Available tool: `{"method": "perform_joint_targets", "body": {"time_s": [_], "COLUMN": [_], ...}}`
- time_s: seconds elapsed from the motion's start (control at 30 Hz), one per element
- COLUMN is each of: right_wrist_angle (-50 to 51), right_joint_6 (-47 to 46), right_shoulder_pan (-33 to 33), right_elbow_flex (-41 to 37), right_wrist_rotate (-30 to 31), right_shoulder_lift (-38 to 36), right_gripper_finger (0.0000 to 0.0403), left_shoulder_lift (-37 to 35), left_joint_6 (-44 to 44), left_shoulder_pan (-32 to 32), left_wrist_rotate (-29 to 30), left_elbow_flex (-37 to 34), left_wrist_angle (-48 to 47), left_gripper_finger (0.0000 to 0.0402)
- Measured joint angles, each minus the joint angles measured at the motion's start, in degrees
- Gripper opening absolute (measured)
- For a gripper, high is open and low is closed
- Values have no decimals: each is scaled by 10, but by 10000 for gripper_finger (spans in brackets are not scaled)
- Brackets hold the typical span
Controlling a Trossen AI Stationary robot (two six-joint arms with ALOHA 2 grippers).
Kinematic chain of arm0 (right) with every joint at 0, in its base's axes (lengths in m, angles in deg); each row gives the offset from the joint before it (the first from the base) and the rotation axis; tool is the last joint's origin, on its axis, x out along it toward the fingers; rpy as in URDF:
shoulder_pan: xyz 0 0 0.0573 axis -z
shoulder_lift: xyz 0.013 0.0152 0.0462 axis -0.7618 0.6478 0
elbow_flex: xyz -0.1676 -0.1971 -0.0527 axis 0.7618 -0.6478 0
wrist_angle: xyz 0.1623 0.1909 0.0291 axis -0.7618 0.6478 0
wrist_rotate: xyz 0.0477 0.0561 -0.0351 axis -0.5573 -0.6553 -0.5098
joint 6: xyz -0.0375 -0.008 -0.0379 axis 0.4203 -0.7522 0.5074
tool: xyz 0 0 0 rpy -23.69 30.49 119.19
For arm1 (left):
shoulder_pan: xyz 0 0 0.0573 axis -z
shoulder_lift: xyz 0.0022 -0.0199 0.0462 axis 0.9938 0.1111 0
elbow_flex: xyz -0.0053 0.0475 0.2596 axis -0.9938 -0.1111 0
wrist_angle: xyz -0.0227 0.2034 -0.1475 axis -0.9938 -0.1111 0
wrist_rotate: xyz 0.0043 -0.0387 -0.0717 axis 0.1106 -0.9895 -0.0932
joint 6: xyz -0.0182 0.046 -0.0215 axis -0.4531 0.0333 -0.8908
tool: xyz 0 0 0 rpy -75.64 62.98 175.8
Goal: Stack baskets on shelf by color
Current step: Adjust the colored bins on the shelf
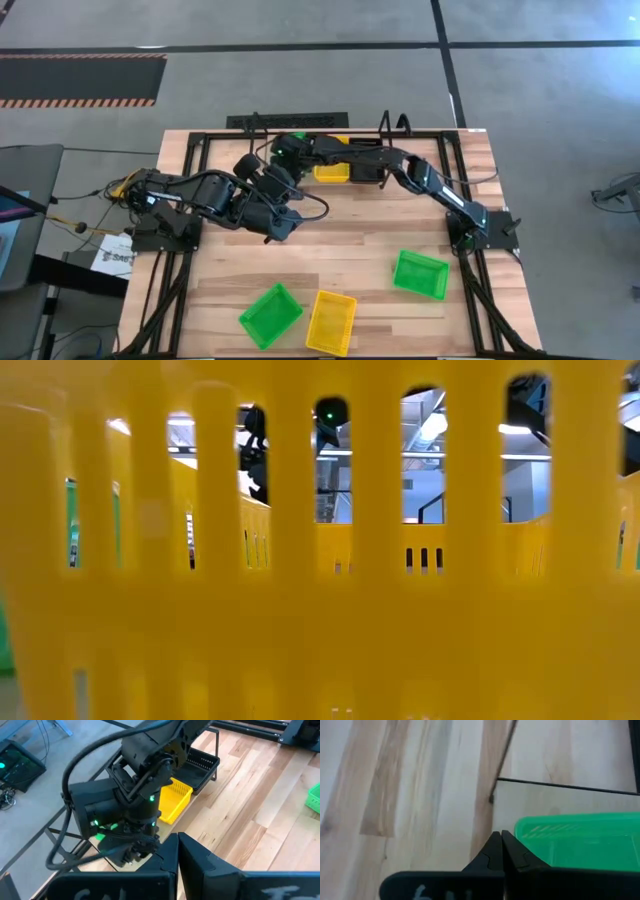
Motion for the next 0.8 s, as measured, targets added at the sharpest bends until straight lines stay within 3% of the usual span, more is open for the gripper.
{"method": "perform_joint_targets", "body": {"time_s": [0.5,0.7,0.8], "right_wrist_angle": [12,23,53], "right_joint_6": [-9,37,34], "right_shoulder_pan": [-21,-10,7], "right_elbow_flex": [12,14,14], "right_wrist_rotate": [4,107,117], "right_shoulder_lift": [-24,-58,-58], "right_gripper_finger": [0,0,0], "left_shoulder_lift": [0,0,0], "left_joint_6": [0,11,13], "left_shoulder_pan": [0,0,0], "left_wrist_rotate": [0,-1,-8], "left_elbow_flex": [0,0,0], "left_wrist_angle": [0,0,0], "left_gripper_finger": [0,0,0]}}
